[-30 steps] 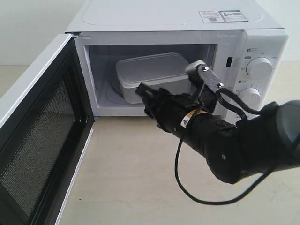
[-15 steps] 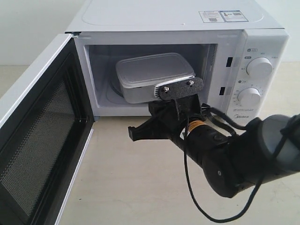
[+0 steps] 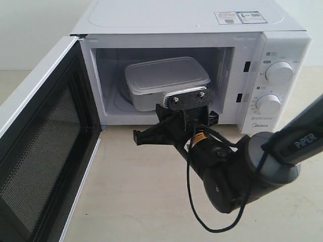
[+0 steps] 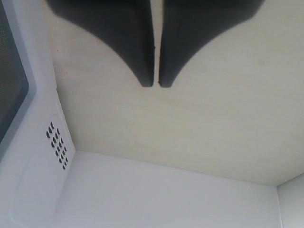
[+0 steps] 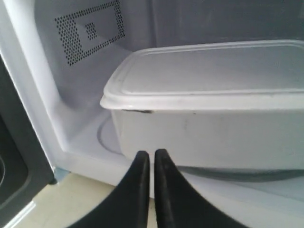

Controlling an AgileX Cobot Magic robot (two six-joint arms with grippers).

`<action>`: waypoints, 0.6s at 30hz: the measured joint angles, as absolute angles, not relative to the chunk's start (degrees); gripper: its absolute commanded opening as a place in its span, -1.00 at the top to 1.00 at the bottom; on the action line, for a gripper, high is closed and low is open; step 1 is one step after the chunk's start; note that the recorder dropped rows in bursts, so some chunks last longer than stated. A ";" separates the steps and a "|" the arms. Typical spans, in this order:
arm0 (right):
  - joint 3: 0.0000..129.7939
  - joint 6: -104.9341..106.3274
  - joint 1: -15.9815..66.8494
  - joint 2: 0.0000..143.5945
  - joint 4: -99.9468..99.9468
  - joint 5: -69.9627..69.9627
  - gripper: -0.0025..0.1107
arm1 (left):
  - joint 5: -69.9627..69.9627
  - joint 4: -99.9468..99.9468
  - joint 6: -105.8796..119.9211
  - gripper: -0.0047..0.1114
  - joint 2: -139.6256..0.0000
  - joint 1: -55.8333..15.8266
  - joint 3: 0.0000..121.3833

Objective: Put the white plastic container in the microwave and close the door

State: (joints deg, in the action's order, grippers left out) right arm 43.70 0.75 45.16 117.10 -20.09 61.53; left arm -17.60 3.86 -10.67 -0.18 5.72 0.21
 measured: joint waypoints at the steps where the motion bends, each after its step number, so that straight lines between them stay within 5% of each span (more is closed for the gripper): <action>1: 44.58 0.63 45.16 117.40 -20.09 61.29 0.96 | -17.60 3.86 -10.67 0.84 -0.18 5.72 0.21; 18: 59.39 0.00 39.17 122.59 -20.51 48.35 0.96 | -17.60 3.86 -10.67 0.84 -0.18 5.72 0.21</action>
State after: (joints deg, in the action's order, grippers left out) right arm 59.39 0.00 39.17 122.59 -20.51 48.35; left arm -17.60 3.86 -10.67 -0.18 5.72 0.21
